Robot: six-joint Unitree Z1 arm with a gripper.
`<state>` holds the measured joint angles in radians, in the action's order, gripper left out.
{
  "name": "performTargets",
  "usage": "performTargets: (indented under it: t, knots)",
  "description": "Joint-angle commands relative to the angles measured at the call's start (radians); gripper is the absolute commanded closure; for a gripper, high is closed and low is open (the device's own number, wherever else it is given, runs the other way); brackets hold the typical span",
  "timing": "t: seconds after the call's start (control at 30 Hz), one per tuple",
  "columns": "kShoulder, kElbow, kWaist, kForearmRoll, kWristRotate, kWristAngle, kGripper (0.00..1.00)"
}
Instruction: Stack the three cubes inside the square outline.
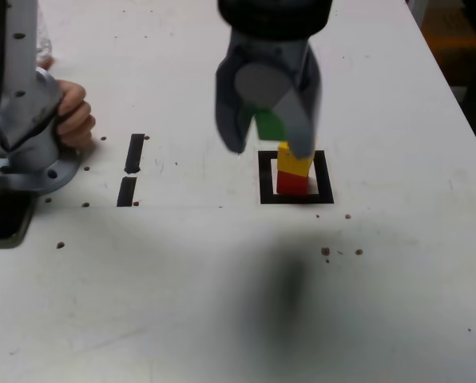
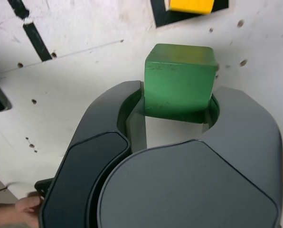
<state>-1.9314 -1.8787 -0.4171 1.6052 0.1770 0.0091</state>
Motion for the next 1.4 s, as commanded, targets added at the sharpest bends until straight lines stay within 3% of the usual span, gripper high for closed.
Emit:
performTargets:
  t: [0.0, 0.43, 1.07, 1.37]
  knots:
    - [-0.009, -0.010, 0.028, 0.007, -0.023, 0.001, 0.65]
    - [-0.068, 0.006, 0.144, -0.008, -0.144, -0.001, 0.65]
    - [-0.111, 0.062, 0.169, -0.073, -0.197, -0.017, 0.60]
    - [-0.110, 0.078, 0.175, -0.105, -0.219, -0.015, 0.40]
